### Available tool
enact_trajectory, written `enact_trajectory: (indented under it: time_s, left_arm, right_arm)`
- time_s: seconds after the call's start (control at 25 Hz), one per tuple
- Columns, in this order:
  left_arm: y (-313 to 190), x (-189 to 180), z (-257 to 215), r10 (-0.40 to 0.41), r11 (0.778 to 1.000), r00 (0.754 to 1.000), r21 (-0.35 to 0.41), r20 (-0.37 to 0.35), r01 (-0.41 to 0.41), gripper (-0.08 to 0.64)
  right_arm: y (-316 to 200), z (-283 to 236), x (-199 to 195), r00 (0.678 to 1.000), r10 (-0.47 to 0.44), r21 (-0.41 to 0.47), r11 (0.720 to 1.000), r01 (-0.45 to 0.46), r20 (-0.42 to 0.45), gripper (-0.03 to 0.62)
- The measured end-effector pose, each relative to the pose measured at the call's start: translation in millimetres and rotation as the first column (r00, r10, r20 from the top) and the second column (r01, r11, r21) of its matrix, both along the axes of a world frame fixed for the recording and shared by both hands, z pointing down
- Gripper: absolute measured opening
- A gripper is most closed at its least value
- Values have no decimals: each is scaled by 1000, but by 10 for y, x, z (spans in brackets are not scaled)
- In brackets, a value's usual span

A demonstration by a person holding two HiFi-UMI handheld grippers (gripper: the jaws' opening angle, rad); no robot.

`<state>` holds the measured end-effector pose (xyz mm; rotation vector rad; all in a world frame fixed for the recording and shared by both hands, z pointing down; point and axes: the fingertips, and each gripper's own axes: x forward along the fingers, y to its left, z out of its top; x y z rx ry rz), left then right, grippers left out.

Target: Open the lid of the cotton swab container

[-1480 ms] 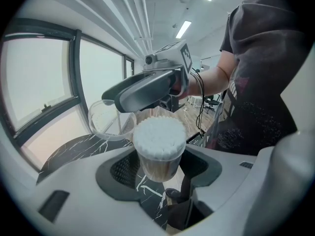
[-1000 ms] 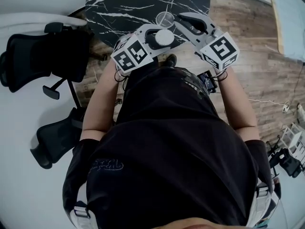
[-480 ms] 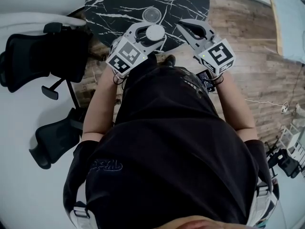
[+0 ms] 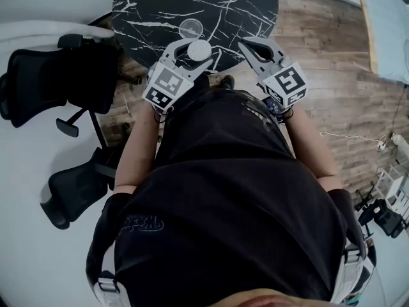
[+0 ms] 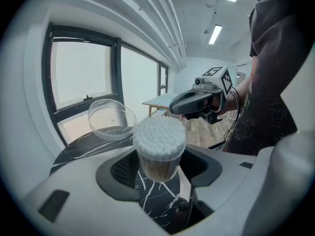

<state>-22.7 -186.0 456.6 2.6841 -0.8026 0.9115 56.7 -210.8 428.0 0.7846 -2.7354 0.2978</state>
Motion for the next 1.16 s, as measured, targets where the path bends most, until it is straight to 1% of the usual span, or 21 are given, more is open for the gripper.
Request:
enact_trajectory:
  time_s: [0.32,1.16]
  left_arm:
    - [-7,26,31,-15,1000,1000,-7,-4,15,259]
    - [31,183,9,25,1000,999,-7,20,-24,259]
  right_arm:
    - [48,40,-6,1000,0,7,1000,0,-6,21]
    - [28,53,151,1000,12,8,1000,-12,-3,21]
